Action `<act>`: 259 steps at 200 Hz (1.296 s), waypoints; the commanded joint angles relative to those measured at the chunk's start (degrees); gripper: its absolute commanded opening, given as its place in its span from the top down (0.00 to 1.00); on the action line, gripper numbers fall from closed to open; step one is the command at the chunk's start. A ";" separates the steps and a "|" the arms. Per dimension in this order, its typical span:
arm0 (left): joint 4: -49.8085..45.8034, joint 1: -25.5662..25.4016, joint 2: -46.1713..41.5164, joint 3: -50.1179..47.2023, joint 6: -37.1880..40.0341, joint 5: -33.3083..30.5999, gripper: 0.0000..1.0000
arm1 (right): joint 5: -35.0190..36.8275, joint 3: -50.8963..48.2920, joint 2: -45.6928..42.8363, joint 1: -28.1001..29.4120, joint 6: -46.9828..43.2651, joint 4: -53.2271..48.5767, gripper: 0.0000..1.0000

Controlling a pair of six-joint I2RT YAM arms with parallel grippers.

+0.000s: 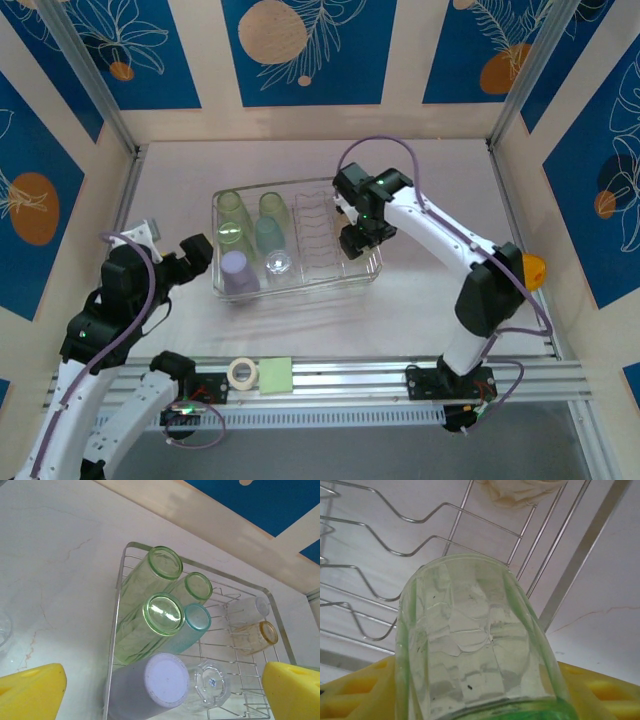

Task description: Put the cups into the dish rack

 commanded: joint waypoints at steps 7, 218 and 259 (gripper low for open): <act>-1.09 0.39 0.31 0.32 2.44 0.87 0.00 | 4.56 3.83 3.42 0.76 -2.64 -2.78 1.00; -1.44 0.36 1.35 -2.34 6.35 3.54 0.00 | 8.38 5.47 16.29 2.26 -13.40 3.95 0.29; -0.23 0.40 1.56 -3.89 5.50 4.30 0.01 | 8.20 3.23 16.24 0.39 -14.84 7.24 0.20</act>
